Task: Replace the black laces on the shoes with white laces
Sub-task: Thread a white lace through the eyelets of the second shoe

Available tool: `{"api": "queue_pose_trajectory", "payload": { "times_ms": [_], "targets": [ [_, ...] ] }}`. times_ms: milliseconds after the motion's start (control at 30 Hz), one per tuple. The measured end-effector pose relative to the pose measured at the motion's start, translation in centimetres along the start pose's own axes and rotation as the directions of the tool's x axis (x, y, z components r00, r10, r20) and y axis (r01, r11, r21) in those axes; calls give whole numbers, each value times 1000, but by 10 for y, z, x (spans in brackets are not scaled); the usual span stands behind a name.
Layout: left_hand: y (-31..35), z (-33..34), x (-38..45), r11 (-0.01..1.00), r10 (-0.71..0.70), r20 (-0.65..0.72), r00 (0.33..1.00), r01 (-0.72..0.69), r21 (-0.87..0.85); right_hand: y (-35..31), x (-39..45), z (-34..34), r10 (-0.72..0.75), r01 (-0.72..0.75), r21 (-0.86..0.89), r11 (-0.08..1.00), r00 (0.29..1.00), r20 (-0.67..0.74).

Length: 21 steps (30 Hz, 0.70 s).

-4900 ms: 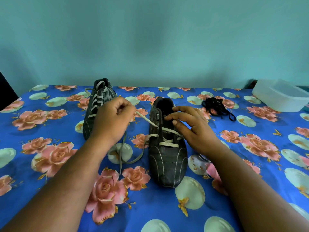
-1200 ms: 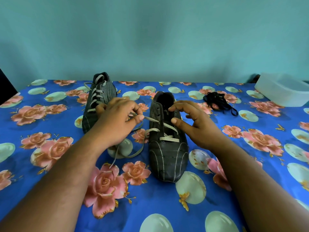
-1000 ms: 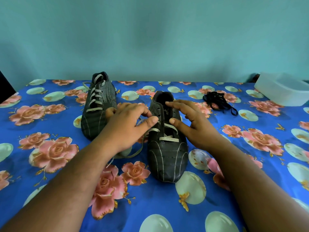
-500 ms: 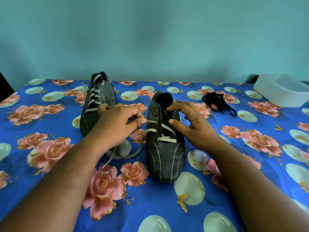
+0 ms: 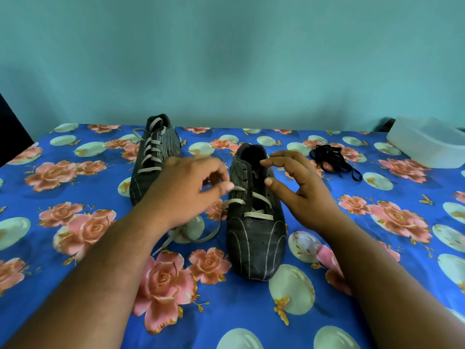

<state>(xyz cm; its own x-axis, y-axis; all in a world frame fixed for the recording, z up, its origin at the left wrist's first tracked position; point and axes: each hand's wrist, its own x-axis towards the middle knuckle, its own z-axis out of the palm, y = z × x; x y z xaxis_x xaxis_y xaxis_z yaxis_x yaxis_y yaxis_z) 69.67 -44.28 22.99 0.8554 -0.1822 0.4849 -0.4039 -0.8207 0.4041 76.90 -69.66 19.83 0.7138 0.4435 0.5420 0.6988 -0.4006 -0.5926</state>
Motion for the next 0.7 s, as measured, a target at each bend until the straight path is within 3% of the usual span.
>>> {"api": "queue_pose_trajectory", "payload": {
  "times_ms": [133, 267, 433, 533, 700],
  "targets": [
    [3, 6, 0, 991, 112, 114, 987, -120, 64, -7, -1, -2, -101, 100, -32, 994, 994, -32],
    [-1, 7, -2, 999, -12, 206, 978, 5, 31, -15, -1, -1, -196, 197, -40, 980, 980, 27],
    [3, 6, -2, 967, -105, 367, 924, 180, -178, -15, 2, 2, -221, 226, -49, 973, 970, 102],
    [7, 2, -3, 860, -118, 392, 912, 291, -419, -17, 0, 2, -217, 223, -34, 974, 968, 128],
    [25, -2, -2, 622, -138, 275, 952, 299, -724, -22, 0, 12, -207, 227, -163, 960, 969, 132]
  ]
}}
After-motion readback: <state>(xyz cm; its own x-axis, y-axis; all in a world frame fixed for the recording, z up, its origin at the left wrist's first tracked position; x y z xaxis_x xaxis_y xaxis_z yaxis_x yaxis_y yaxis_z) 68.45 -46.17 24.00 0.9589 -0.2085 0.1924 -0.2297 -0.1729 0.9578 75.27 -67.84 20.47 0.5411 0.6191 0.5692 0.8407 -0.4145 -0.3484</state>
